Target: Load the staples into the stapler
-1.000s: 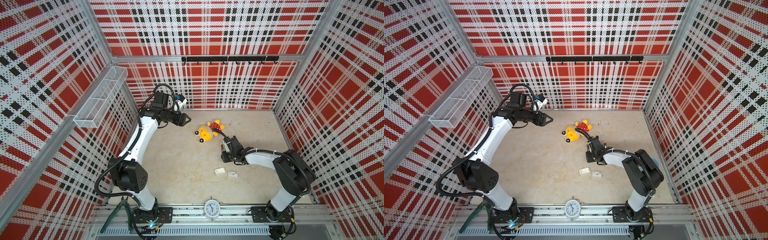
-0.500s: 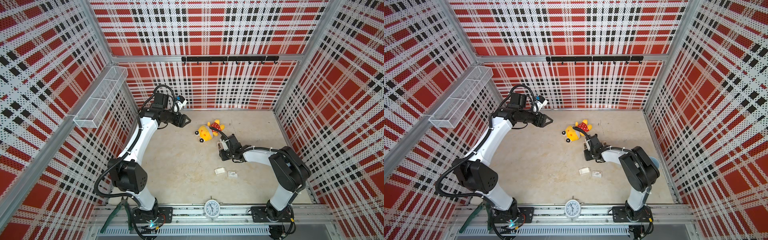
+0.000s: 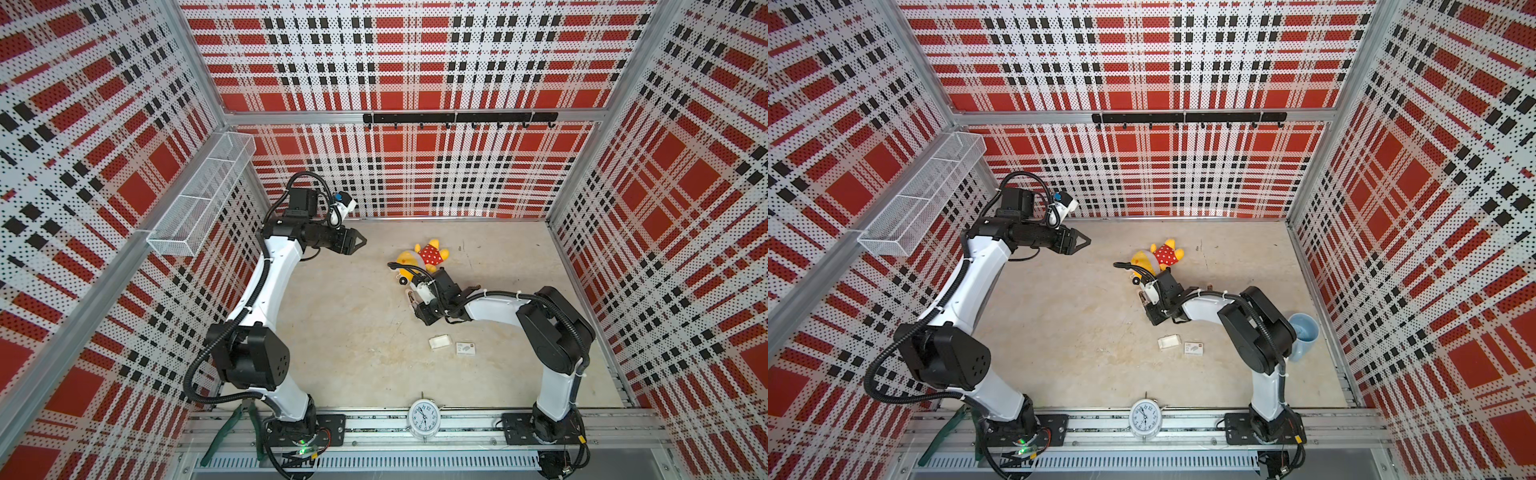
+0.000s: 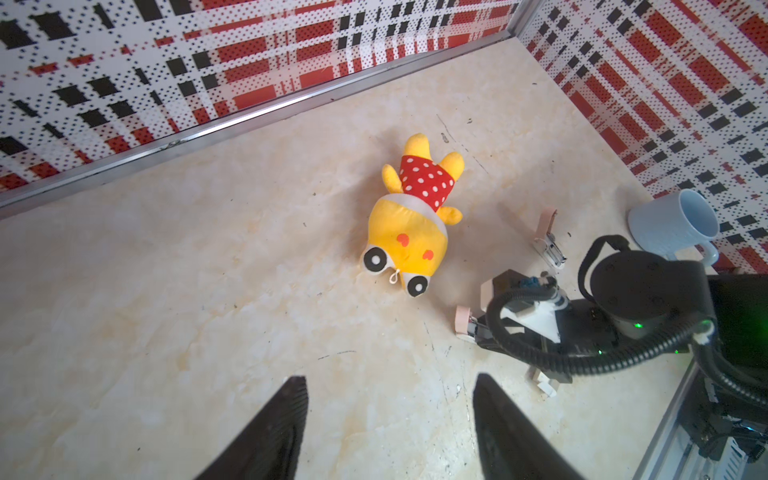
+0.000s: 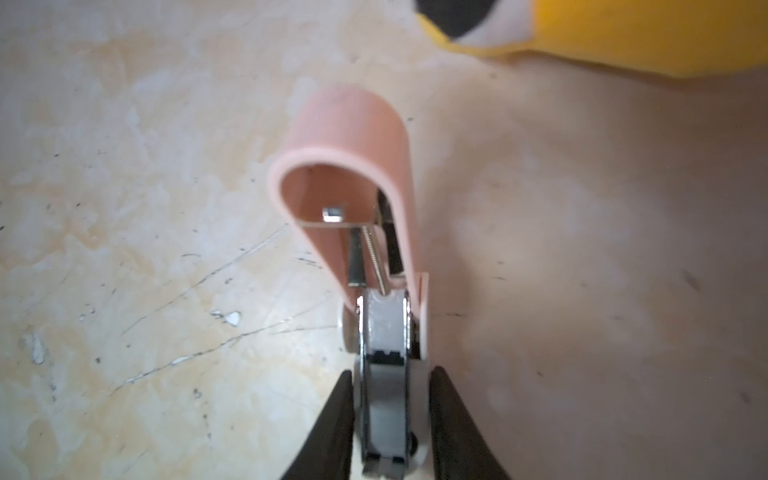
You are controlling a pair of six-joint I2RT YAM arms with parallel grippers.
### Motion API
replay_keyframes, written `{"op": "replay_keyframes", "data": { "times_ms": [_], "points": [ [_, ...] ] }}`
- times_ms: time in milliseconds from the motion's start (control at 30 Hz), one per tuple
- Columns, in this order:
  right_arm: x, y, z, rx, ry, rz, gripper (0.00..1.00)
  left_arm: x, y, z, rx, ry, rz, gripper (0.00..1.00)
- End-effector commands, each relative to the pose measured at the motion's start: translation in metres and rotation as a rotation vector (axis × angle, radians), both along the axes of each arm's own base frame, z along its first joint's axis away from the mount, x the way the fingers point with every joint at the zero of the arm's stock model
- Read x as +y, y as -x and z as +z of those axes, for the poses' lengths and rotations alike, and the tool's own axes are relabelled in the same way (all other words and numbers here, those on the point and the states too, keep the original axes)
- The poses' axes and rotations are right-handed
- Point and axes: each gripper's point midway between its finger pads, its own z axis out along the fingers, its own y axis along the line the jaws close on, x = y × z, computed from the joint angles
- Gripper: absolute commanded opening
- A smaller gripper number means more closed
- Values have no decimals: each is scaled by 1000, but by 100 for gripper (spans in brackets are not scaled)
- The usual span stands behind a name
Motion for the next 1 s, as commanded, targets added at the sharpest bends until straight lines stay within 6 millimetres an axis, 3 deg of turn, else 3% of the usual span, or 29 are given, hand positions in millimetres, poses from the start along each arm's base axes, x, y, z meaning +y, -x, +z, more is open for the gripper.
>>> {"op": "replay_keyframes", "data": {
  "times_ms": [0,233,467,733,900,967],
  "points": [
    [14,2,6,-9,-17,86,34,10,13,-7,4,-34,-34,66],
    [10,-6,33,-37,-33,52,45,15,18,-47,59,-174,-95,64],
    [-3,13,61,72,-167,-61,40,-17,24,-91,218,-176,-94,61],
    [-13,50,50,308,-283,-216,27,-50,13,-122,352,-167,6,53],
    [-11,51,36,378,-307,-285,18,-59,18,-163,437,-252,10,44],
    [-13,48,34,362,-313,-308,17,-72,25,-177,456,-261,-12,42]
  ]
}}
